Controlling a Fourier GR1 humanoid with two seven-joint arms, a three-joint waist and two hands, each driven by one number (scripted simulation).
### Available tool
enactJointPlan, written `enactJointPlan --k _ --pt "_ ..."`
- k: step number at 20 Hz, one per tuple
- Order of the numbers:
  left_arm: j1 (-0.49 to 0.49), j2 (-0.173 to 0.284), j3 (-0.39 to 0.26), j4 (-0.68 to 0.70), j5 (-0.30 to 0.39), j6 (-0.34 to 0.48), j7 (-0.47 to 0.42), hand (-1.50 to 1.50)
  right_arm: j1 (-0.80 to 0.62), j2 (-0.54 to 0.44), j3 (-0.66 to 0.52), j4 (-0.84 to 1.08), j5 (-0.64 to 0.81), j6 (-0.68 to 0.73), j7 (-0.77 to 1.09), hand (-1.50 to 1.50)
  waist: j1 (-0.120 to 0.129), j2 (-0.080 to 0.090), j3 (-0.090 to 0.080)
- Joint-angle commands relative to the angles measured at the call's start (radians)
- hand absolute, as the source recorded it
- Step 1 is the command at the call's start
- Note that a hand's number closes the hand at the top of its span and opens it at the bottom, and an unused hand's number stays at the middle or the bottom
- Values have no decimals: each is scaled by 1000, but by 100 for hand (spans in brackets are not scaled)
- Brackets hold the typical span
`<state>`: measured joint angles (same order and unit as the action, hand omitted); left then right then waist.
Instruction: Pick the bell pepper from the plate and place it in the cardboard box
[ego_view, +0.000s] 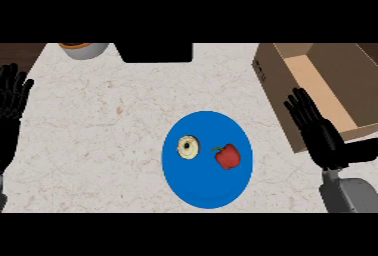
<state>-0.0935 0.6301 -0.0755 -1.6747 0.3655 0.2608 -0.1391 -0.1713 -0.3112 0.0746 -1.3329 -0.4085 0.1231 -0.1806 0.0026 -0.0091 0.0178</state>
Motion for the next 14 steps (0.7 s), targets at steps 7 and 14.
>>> enactJointPlan --k 7,14 --pt "63 -85 -48 88 137 -46 194 0 -223 -181 -18 -110 224 91 -171 -150 -6 11 -22" --pt "134 -94 -55 19 153 -64 233 0 -111 -38 -22 -36 170 273 -653 -150 12 8 -16"
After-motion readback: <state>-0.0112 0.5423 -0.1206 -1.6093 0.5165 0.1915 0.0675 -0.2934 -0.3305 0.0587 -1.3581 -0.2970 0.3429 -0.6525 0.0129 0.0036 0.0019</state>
